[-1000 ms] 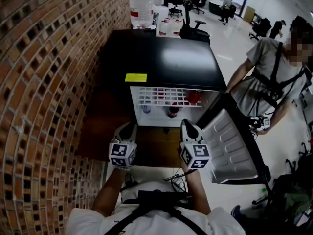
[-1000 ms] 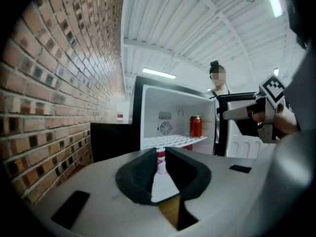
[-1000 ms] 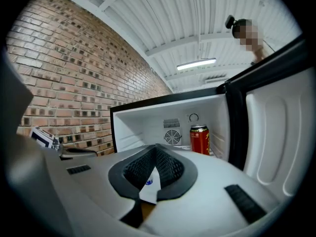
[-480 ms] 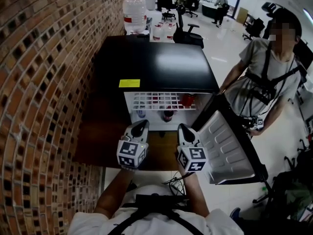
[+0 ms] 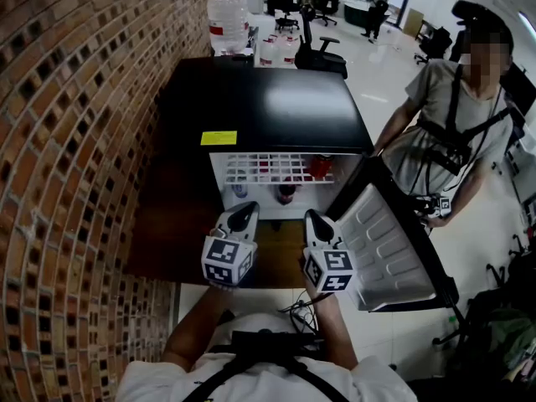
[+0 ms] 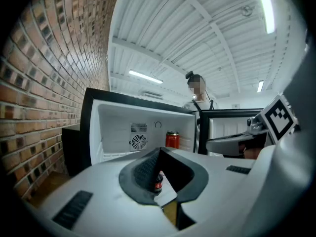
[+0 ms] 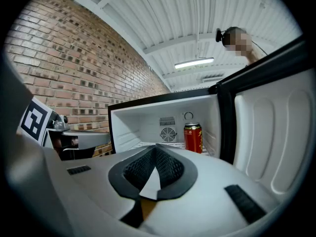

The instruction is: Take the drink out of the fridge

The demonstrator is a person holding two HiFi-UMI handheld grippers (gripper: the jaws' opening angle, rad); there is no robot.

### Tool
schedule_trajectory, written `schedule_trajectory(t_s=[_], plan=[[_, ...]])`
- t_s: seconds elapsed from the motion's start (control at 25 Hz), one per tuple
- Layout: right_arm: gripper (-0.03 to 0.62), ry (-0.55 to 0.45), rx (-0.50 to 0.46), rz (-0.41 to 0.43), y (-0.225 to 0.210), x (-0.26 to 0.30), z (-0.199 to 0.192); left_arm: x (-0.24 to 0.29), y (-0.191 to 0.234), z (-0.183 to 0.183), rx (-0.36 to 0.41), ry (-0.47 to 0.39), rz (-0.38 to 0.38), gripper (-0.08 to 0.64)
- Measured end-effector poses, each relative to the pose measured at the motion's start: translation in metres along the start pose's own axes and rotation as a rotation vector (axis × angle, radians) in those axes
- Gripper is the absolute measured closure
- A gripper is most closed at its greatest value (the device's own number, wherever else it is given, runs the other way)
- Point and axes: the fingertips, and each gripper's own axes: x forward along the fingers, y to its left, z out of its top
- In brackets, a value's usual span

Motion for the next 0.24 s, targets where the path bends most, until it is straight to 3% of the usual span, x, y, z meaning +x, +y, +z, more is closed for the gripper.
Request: schedule_trajectory(t_s=[0.24], plan=[[0.577, 0.001, 0.005, 0.0, -0.0021, -0.0012, -0.001, -0.0003, -0.0026, 0.0014, -0.008, 0.004, -0.003, 0.543]])
